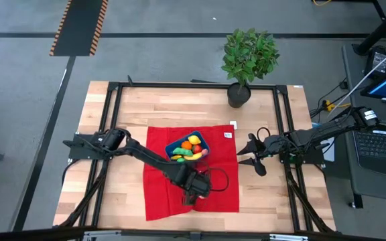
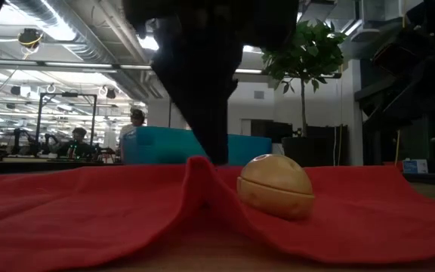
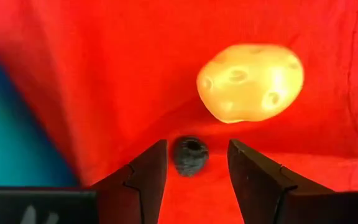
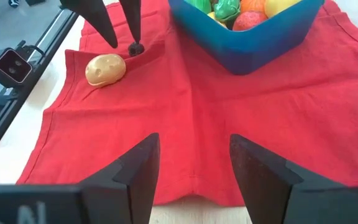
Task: Pick and placing Produce into tupperware
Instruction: Put the blackberry into the blue bin
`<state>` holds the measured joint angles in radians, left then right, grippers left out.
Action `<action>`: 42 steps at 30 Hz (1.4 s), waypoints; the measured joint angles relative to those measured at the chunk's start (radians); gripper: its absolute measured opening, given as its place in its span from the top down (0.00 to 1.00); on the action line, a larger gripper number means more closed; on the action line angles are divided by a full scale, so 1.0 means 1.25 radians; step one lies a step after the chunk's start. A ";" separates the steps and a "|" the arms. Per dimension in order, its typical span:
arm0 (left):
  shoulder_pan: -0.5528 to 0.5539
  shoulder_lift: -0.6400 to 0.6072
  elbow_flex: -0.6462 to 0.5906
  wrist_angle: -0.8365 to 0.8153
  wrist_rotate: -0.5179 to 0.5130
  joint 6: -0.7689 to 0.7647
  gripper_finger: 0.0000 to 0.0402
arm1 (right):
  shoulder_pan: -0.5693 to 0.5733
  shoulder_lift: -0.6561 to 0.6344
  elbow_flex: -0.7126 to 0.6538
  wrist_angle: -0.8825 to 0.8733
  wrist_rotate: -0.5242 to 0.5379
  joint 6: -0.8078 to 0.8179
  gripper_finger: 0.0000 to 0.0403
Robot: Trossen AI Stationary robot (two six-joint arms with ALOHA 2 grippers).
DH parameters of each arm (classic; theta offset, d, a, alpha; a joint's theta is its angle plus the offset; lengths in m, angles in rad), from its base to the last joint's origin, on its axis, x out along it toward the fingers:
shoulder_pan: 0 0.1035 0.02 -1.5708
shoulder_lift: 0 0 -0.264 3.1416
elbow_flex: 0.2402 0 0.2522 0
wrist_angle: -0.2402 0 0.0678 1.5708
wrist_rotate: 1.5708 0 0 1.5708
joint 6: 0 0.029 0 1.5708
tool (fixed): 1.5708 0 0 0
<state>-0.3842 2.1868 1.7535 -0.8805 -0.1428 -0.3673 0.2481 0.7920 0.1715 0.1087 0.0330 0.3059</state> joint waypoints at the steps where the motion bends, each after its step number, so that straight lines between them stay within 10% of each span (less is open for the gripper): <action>1: 0.000 0.000 -0.012 0.013 0.003 -0.001 0.60 | 0.000 0.000 0.000 0.000 0.000 0.000 0.51; 42: 0.000 0.002 -0.082 0.096 0.052 -0.060 0.73 | 0.000 0.000 0.000 0.011 0.001 0.003 0.51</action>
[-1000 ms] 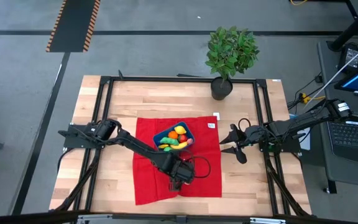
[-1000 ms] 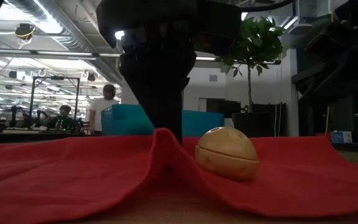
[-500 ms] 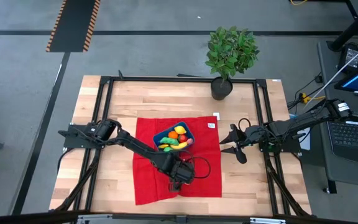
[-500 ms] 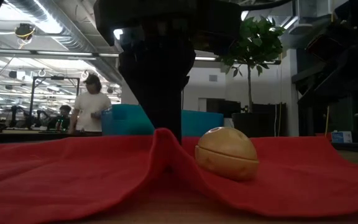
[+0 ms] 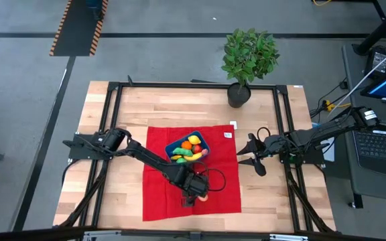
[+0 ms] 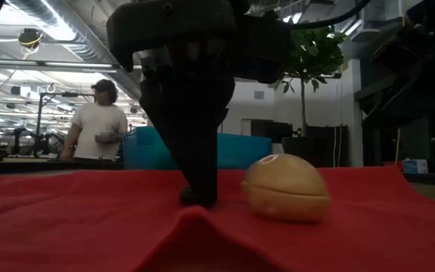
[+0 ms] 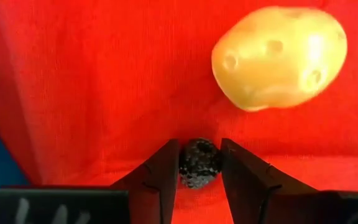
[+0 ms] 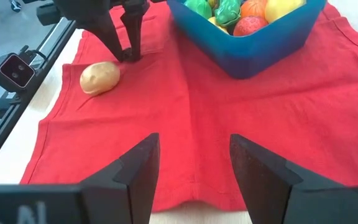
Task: Pick and placing Produce into tupperware
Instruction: Put the blackberry into the blue bin
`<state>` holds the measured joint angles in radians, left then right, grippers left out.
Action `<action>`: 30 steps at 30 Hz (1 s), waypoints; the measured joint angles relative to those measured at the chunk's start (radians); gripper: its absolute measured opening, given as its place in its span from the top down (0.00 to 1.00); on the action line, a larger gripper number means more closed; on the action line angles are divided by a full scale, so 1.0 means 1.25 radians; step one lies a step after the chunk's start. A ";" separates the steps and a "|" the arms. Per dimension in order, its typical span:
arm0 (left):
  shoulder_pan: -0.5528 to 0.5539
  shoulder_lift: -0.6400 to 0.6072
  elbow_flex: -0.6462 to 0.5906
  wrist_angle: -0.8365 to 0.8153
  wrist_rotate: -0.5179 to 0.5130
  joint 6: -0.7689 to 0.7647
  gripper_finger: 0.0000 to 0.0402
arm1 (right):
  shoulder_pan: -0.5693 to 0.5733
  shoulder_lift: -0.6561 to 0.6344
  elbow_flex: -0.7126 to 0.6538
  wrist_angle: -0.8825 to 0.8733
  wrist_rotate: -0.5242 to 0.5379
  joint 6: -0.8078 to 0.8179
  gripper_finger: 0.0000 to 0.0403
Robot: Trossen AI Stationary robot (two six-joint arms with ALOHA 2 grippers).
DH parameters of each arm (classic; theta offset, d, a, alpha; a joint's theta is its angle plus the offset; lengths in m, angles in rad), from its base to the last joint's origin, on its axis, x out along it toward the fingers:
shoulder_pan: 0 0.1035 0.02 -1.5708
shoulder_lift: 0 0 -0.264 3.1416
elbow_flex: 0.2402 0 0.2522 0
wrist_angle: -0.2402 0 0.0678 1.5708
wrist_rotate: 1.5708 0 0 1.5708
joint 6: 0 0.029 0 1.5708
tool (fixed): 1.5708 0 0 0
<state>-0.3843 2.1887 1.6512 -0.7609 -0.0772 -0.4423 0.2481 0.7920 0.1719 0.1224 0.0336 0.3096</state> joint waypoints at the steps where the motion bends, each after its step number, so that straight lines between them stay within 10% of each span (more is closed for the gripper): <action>1: 0.000 0.000 0.000 -0.002 0.000 0.001 0.73 | 0.000 0.000 0.000 0.001 0.000 0.000 0.51; 30: 0.000 -0.003 0.000 -0.013 0.013 0.000 0.80 | 0.000 0.000 0.000 0.008 0.000 0.003 0.51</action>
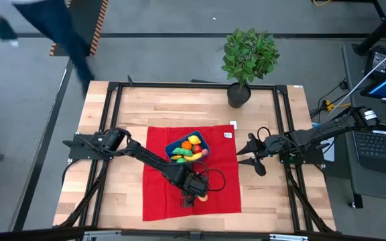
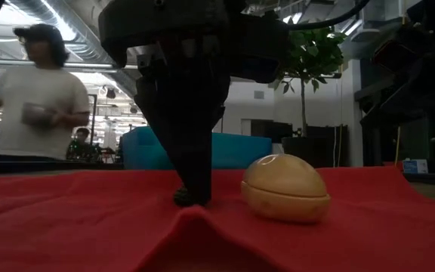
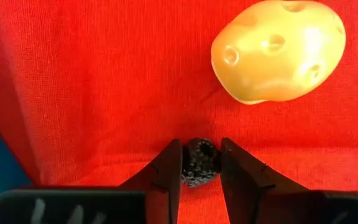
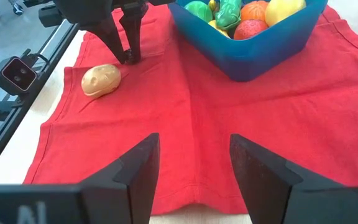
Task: Pick and placing Produce into tupperware
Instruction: Put the blackberry into the blue bin
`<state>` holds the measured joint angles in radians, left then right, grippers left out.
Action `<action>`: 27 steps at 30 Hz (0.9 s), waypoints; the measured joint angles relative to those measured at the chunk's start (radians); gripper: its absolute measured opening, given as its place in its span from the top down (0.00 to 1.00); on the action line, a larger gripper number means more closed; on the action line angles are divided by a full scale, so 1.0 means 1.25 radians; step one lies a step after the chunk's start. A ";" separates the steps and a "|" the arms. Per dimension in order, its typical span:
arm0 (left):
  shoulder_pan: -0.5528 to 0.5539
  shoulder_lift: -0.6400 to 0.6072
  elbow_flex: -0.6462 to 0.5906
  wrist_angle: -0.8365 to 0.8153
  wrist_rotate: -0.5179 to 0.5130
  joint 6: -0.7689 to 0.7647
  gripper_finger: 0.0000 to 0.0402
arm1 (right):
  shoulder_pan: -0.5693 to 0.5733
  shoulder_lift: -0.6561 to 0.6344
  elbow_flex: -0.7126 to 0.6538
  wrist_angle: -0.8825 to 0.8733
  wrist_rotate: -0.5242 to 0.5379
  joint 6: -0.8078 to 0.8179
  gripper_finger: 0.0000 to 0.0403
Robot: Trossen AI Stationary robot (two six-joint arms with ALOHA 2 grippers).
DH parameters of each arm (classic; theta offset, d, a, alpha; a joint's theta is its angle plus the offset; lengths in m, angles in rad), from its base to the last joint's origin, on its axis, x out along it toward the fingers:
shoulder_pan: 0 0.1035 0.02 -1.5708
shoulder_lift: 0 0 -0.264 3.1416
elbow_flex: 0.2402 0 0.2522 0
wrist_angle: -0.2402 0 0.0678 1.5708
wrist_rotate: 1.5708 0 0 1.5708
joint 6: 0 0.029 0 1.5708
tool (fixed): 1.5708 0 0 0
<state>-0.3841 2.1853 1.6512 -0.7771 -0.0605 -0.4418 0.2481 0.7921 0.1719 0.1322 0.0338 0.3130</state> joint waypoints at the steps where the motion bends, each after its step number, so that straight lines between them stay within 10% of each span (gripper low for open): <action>1: 0.000 0.000 0.000 0.000 0.000 0.002 0.80 | 0.000 0.000 0.000 0.000 0.000 0.000 0.51; 27: -0.011 -0.080 0.000 -0.027 -0.088 0.061 0.80 | 0.000 0.000 0.000 0.000 0.000 0.000 0.51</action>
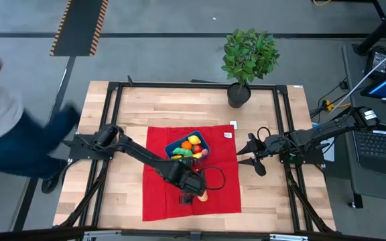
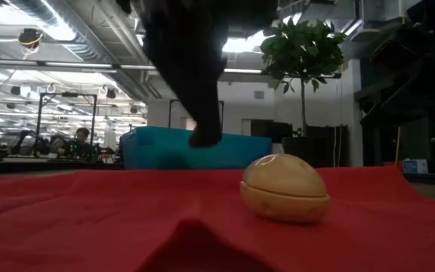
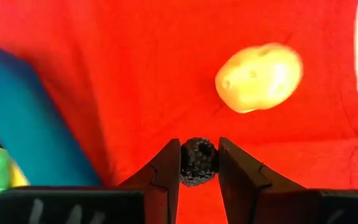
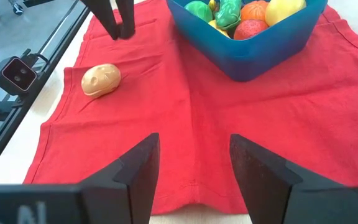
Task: Pick and placing Produce into tupperware
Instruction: Put the blackberry into the blue bin
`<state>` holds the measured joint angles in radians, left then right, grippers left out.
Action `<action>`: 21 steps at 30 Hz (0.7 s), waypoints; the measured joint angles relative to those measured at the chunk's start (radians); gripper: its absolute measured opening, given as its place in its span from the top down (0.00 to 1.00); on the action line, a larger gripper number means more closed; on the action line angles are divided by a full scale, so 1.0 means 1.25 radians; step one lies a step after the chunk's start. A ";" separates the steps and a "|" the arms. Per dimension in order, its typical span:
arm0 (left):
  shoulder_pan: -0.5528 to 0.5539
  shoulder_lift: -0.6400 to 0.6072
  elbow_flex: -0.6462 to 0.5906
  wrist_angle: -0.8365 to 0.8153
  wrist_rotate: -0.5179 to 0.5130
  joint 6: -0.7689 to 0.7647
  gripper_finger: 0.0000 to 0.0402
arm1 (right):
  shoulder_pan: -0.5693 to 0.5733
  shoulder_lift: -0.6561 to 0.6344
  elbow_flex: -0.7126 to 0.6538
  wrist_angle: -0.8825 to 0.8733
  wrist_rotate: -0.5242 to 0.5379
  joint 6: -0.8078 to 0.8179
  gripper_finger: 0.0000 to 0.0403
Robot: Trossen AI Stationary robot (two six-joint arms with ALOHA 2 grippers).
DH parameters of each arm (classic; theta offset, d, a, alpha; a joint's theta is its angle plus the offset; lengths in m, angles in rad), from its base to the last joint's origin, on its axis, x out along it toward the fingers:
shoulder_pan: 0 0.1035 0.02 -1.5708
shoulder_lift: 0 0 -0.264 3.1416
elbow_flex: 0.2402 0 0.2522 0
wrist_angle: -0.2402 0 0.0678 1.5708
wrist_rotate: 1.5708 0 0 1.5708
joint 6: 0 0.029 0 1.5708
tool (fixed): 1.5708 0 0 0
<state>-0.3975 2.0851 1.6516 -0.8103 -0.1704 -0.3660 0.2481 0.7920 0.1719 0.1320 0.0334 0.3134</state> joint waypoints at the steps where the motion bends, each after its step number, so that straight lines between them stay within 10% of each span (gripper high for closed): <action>1: -0.003 -0.008 0.000 0.000 -0.010 0.004 0.80 | 0.000 0.000 0.000 0.000 0.000 0.000 0.51; 21: -0.111 -0.082 -0.063 -0.013 -0.183 -0.058 0.81 | 0.000 0.000 0.000 0.008 0.000 0.001 0.51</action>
<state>-0.5363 1.9830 1.5733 -0.8259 -0.3990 -0.4384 0.2481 0.7921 0.1719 0.1423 0.0334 0.3141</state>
